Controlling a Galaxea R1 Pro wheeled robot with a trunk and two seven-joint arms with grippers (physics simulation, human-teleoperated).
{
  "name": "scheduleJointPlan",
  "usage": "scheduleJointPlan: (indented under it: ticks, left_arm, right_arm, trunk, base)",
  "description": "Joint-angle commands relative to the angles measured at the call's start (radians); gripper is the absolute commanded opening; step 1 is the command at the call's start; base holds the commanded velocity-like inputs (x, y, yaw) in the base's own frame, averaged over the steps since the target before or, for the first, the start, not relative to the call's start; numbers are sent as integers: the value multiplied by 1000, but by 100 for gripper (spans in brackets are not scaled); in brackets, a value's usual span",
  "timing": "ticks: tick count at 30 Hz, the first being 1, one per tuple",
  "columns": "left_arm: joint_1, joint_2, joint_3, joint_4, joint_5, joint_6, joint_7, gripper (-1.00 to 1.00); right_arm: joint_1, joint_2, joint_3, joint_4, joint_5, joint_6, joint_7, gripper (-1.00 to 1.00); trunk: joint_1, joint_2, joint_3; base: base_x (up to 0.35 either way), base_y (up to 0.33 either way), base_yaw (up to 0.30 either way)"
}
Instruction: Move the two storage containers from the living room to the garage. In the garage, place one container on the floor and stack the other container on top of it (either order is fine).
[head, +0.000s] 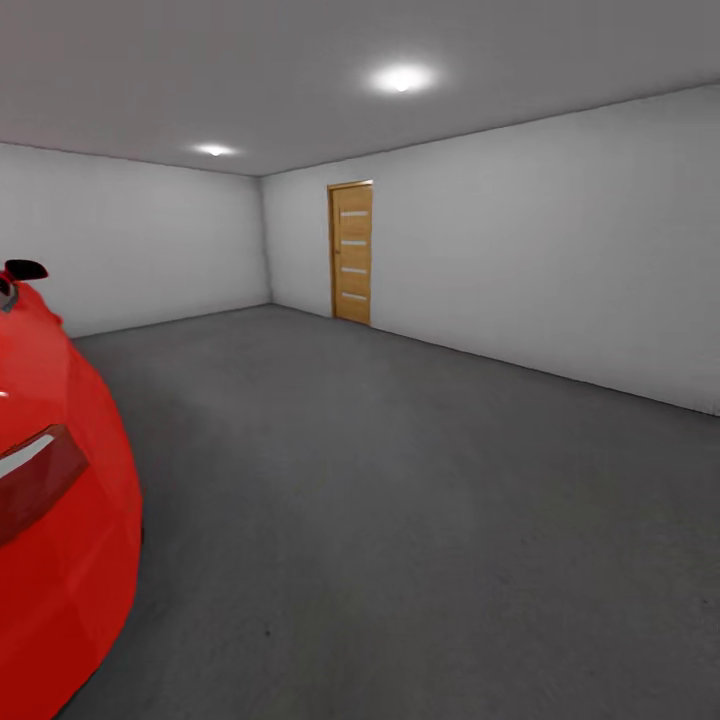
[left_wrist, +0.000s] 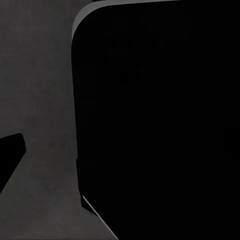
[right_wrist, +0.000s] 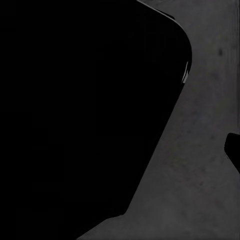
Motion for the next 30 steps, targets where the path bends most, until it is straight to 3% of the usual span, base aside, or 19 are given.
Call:
scheduleJointPlan:
  ticks: [1, 30]
  left_arm:
    - [0, 0, 0, 0, 0, 0, 0, 100]
    - [0, 0, 1, 0, 2, 0, 1, 100]
  right_arm:
    - [0, 0, 8, 0, -11, -3, 0, 100]
    - [0, -1, 10, 0, -9, -4, 0, 100]
  trunk:
    - [1, 0, -1]
    - [1, 0, -1]
  base:
    - [315, 0, -247]
    - [315, 0, -26]
